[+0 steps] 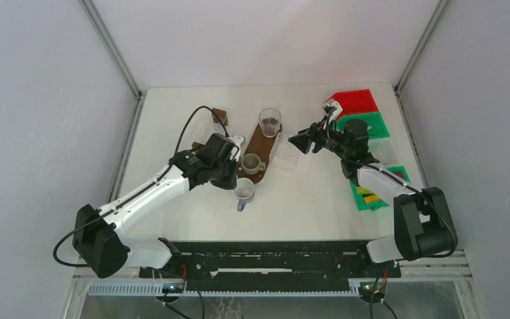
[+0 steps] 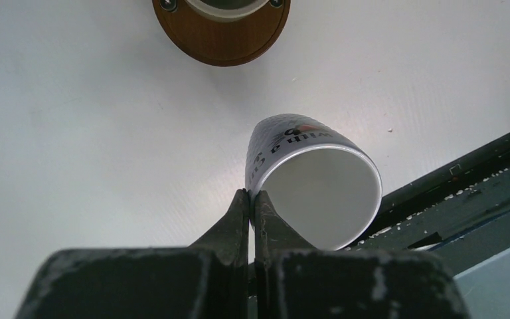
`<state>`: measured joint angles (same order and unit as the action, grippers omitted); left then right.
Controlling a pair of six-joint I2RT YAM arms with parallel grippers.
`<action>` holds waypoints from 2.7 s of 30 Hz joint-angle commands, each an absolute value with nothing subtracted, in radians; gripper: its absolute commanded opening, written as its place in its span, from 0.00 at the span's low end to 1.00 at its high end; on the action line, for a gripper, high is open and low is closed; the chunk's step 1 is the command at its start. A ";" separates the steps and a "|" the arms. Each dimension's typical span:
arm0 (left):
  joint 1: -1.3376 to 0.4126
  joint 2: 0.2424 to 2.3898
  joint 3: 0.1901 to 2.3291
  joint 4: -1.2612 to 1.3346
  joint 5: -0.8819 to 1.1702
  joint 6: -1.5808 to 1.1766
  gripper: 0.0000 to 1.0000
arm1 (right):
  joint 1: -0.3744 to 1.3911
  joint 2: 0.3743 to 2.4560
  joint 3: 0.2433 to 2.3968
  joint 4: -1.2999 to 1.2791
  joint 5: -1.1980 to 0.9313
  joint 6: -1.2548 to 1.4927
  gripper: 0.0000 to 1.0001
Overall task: Prepare toiletry sets of a toothbrush and toothpaste on the tray
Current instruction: Pick up the cup at the center of the board, then place the cup on the tray.
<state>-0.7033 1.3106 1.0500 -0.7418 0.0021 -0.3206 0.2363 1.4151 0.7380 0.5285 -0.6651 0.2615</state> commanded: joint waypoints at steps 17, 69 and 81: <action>-0.372 1.271 1.355 -0.723 0.023 -0.298 0.00 | 0.193 1.396 0.720 0.637 -0.718 0.315 0.65; 0.030 2.306 2.340 -0.768 0.048 -0.415 0.00 | 0.180 1.472 0.730 0.695 -0.755 0.345 0.65; 0.033 2.335 2.341 -0.788 0.038 -0.420 0.02 | 0.178 1.475 0.729 0.694 -0.753 0.346 0.65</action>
